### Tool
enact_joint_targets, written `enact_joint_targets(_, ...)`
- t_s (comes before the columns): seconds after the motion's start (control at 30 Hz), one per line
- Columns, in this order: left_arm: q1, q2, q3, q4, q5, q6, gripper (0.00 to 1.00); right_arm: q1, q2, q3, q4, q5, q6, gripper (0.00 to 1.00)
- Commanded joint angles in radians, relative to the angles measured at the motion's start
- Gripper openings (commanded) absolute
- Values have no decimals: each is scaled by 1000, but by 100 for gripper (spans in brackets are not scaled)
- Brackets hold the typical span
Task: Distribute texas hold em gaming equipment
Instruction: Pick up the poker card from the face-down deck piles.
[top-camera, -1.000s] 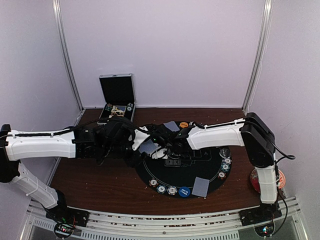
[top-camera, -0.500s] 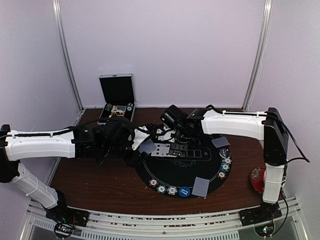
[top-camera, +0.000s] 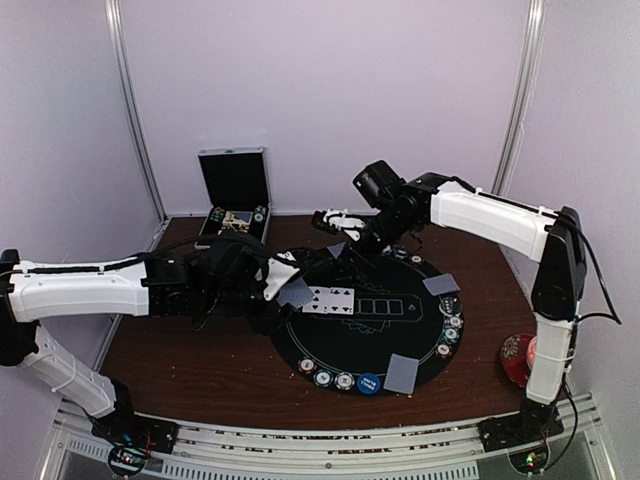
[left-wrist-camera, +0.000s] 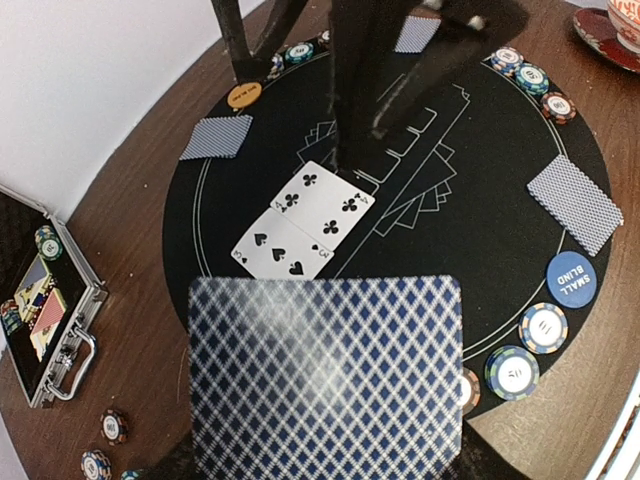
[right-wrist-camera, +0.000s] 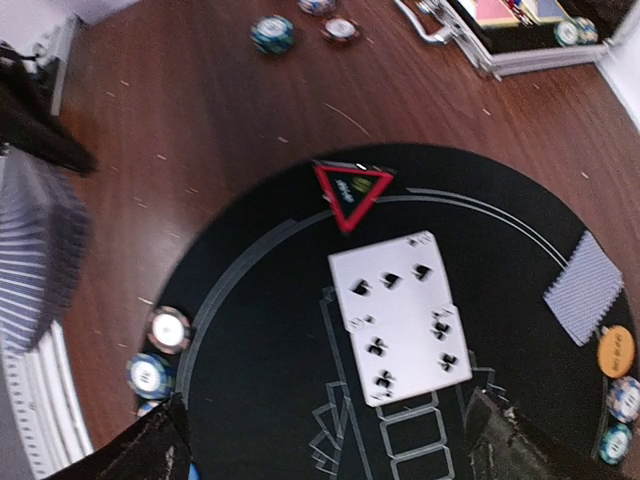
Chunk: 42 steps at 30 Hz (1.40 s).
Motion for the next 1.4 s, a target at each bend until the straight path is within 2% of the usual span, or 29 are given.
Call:
enact_joint_targets(0.0,-4,-19,-7,56,19,6,65,5,-88,-62,130,-370,142,94)
enact_joint_targets(0.17,-4,-21,-9,59,20,6,65,5,-102,-135,280,-477,277,91)
enact_joint_targets(0.33,-4,-16,-9,59,19,8,65,6,-51,-172,394,-582,417,89)
enact_joint_targets(0.47,-4,-17,-10,60,24,10,64,14,4,-181,456,-607,495,86)
enact_joint_targets(0.9,-4,-15,-10,62,33,12,64,90,64,-164,473,-631,529,81)
enact_joint_targets(1.17,-4,-16,-10,62,36,13,65,91,94,-167,496,-549,587,66)
enact_joint_targets(1.37,-4,-16,-12,63,36,12,64,53,105,-187,533,-565,639,56)
